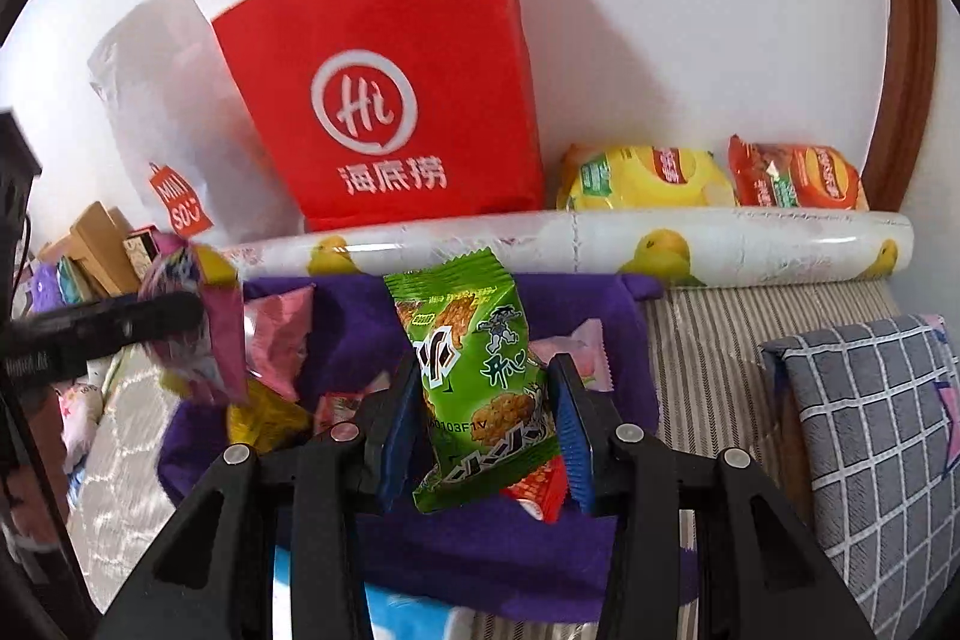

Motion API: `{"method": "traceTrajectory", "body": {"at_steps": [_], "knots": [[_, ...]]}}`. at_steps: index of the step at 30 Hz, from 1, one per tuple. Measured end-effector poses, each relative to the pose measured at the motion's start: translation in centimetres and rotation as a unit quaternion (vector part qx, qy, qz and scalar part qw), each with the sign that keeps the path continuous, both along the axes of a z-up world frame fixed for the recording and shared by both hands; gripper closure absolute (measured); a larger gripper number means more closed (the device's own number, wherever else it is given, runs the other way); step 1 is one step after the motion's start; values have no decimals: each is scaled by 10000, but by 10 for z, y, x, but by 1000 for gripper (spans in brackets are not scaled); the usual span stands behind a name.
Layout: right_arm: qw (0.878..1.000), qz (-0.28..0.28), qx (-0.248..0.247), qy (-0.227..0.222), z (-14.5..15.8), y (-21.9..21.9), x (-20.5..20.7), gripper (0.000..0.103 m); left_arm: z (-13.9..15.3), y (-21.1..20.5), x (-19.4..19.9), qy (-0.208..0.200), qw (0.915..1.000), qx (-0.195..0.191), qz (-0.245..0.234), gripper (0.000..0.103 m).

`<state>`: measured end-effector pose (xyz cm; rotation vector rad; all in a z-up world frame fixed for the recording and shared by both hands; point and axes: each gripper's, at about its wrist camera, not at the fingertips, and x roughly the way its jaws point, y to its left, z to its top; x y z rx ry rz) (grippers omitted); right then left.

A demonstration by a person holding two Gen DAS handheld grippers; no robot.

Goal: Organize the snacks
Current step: 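Carry the large pink bag and green bag in both tools over the purple towel, then open both tools to drop the pink and green bags onto the towel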

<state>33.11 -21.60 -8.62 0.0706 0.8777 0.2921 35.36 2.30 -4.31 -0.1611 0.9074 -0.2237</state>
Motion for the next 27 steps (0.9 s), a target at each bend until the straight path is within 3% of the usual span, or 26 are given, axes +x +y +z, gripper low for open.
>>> {"method": "traceTrajectory", "body": {"at_steps": [5,8,18,27], "knots": [[9995,51,42,314,-26,-5,4,61,-20,2,24,150,9997,-198,59,40],[9992,66,-8,407,-36,-5,4,61,-24,2,31,240,9996,-122,10,40],[9988,129,47,470,-51,-2,5,61,-41,5,40,291,9990,-324,33,40],[9989,135,-31,439,-51,-2,2,60,-51,-4,42,407,9989,-247,-43,40]]}}
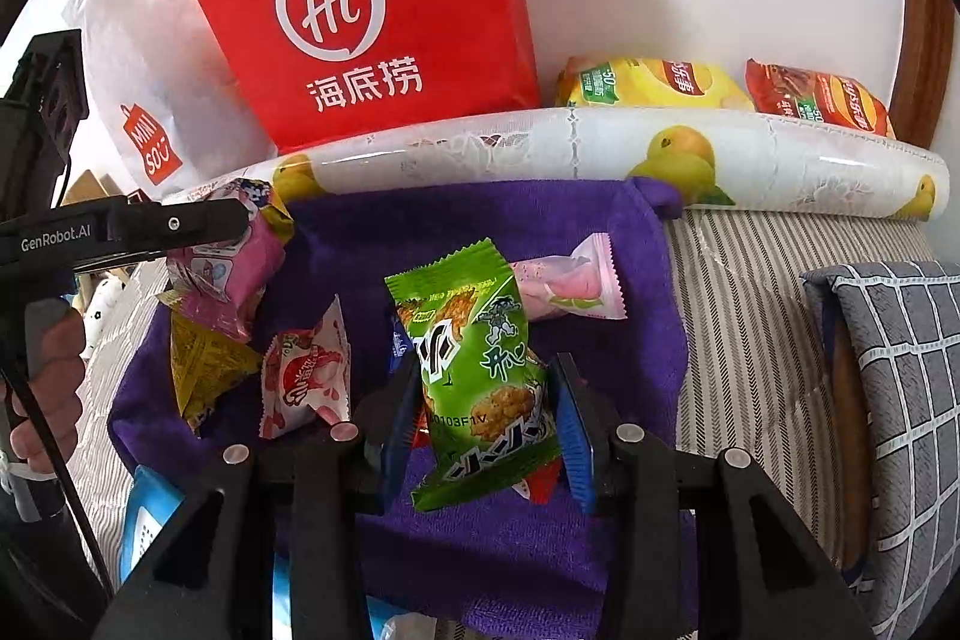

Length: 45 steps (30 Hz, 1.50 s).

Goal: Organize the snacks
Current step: 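Open both tools to drop the pink and green bags onto the towel, then withdraw both open tools from the purple towel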

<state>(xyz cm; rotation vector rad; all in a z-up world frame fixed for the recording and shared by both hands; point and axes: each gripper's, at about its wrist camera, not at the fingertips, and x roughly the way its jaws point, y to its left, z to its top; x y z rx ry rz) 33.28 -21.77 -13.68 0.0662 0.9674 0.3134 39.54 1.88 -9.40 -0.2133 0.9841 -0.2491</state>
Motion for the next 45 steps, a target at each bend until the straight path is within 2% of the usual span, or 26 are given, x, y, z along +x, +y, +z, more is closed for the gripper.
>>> {"method": "traceTrajectory", "body": {"at_steps": [9,16,23,31,36,41,45], "knots": [[9998,27,-149,-104,0,2,-3,59,0,0,-1,42,10000,-35,-12,42],[9995,17,-227,-224,2,3,-5,39,10,1,-6,53,10000,-29,-12,40],[9988,-117,-269,-388,21,5,-13,39,25,-3,-16,-116,9999,14,-127,39],[9974,-441,-301,-475,56,5,-60,39,54,-5,-37,-351,9992,-24,-197,39],[9976,-579,-111,-376,70,5,-101,38,77,-6,-63,-619,9976,-33,-293,33],[9978,-589,-106,-291,74,11,-145,38,76,-2,-95,-547,9979,17,-334,32],[9979,-597,172,-193,67,14,-174,38,72,6,-127,-542,9979,139,-317,32]]}}
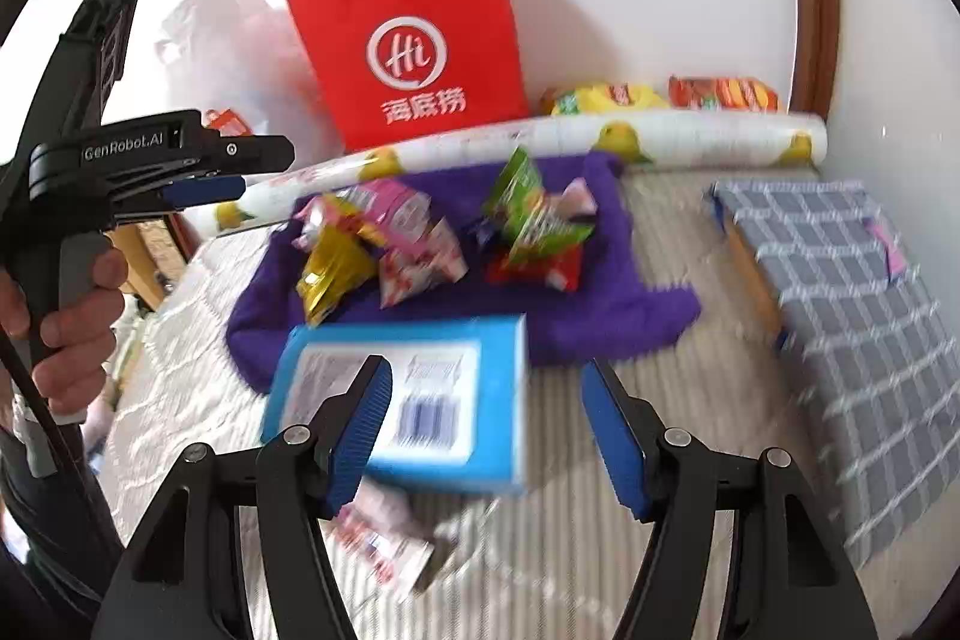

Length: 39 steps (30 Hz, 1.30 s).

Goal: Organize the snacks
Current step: 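Withdraw both open tools from the purple towel, then grasp the pink-and-white wafer packet beside the tissue box with the right tool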

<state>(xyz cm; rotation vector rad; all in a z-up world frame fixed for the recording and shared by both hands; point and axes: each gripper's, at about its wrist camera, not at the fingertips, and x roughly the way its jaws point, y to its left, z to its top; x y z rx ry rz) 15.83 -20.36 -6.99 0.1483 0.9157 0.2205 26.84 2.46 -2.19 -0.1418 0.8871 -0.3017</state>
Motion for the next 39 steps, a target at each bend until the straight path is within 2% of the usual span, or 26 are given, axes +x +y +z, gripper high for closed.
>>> {"method": "traceTrajectory", "body": {"at_steps": [4,9,12,16,21,27,29,31,32,39], "knots": [[9994,61,295,140,-19,9,-25,38,-10,16,-31,17,9999,16,127,32],[9984,163,395,364,-42,27,-41,38,-31,32,-62,145,9995,70,262,32],[9990,120,277,341,-49,38,-43,38,-46,40,-74,313,9990,43,320,32],[9986,58,405,349,-55,47,-38,38,-62,48,-89,451,9983,121,336,32],[9990,-187,222,339,-65,57,-32,38,-76,59,-103,576,9975,48,406,32],[9979,-359,342,414,-76,63,-28,38,-88,69,-110,709,9964,-6,469,32],[9980,-296,321,463,-79,69,-26,42,-91,71,-111,742,9960,-23,489,32],[9983,-241,268,465,-79,74,-25,60,-93,73,-112,768,9958,-24,503,32],[9984,-238,246,441,-79,75,-25,63,-94,73,-113,776,9957,-17,504,32],[9988,-205,340,273,-68,69,-33,67,-97,64,-118,799,9960,35,392,32]]}}
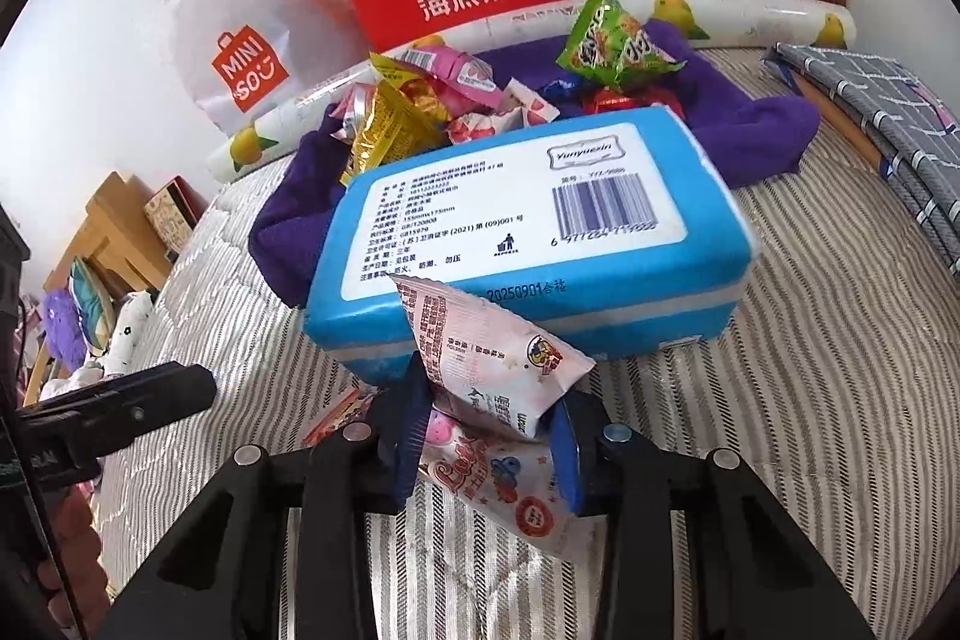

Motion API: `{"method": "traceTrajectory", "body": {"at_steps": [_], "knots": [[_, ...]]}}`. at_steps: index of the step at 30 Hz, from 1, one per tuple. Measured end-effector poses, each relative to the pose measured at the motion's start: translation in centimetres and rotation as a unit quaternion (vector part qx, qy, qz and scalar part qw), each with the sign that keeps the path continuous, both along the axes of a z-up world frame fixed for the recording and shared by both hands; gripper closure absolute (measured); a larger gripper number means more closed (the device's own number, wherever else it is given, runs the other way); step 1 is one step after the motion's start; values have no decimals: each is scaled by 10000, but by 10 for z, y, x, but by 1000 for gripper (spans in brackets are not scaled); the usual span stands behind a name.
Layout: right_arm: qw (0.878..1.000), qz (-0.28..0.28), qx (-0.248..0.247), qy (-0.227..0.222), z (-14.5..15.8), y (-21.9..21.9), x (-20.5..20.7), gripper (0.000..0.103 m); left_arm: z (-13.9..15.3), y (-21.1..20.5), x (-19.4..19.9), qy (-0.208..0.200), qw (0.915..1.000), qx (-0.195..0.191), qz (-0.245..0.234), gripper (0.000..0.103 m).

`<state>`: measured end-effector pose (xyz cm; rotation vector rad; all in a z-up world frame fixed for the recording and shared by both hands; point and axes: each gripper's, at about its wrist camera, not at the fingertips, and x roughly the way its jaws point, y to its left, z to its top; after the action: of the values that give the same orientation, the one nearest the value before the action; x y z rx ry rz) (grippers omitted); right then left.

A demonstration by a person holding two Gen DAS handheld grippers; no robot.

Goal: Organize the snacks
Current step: 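Grasp the pink-and-white wafer packet beside the tissue box with the right tool, then grasp the pink candy stick packet with the left tool while the right tool holds the wafer packet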

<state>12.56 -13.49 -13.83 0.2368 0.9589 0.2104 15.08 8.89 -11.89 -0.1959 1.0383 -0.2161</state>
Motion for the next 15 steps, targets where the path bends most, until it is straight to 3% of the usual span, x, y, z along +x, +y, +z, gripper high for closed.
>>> {"method": "traceTrajectory", "body": {"at_steps": [6,15], "knots": [[9995,-70,75,-307,21,-20,-15,67,-2,-25,-1,-82,9994,-43,-326,32],[9975,-370,-191,-562,37,-70,-39,67,-16,-61,8,-37,9969,-130,-773,32]]}}
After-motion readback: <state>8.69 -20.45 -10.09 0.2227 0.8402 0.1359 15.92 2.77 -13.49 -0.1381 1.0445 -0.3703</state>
